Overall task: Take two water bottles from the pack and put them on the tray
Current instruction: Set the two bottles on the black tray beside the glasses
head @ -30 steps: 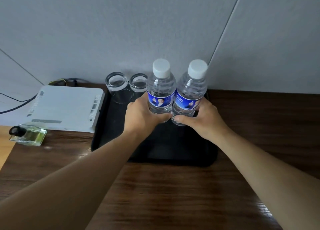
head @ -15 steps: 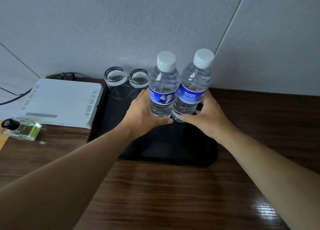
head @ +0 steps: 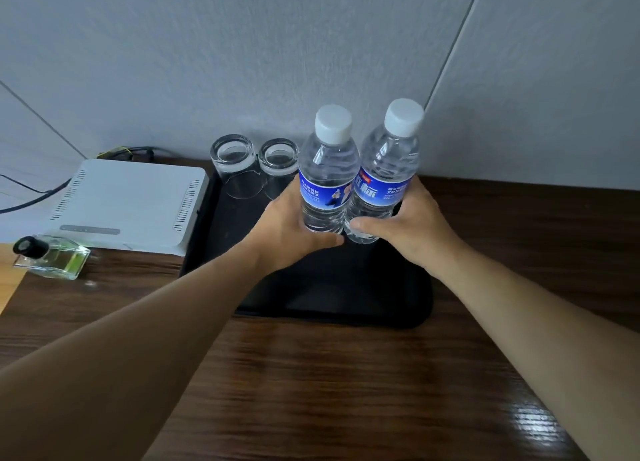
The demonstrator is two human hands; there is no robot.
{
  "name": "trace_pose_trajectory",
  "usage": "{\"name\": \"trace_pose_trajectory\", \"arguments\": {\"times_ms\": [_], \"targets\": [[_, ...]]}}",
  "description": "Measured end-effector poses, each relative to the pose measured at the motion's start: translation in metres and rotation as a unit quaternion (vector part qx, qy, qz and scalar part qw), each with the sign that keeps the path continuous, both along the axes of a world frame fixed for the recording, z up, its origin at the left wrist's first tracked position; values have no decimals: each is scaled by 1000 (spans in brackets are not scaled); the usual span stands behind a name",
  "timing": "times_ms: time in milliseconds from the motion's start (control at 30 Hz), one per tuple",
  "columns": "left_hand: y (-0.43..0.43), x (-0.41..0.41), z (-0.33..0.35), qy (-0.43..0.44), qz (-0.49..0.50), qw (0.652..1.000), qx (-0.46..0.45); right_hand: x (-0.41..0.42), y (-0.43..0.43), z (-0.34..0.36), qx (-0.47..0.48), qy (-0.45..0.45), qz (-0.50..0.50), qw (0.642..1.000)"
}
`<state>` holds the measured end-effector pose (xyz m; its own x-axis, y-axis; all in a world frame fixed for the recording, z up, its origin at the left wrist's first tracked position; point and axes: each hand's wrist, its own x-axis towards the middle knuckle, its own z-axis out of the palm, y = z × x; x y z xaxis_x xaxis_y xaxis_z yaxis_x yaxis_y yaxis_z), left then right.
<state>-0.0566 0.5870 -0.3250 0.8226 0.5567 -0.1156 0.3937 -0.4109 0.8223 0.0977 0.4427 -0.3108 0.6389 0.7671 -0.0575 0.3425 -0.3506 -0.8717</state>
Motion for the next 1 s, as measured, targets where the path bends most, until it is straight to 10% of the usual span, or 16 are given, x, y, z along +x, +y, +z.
{"name": "trace_pose_trajectory", "arguments": {"times_ms": [267, 1000], "targets": [[1, -3, -5, -11, 25, 1000, 13, 6, -6, -2, -11, 76, 49, 996], [-3, 5, -2, 8, 57, 998, 3, 4, -5, -3, -23, -69, 24, 997]]}}
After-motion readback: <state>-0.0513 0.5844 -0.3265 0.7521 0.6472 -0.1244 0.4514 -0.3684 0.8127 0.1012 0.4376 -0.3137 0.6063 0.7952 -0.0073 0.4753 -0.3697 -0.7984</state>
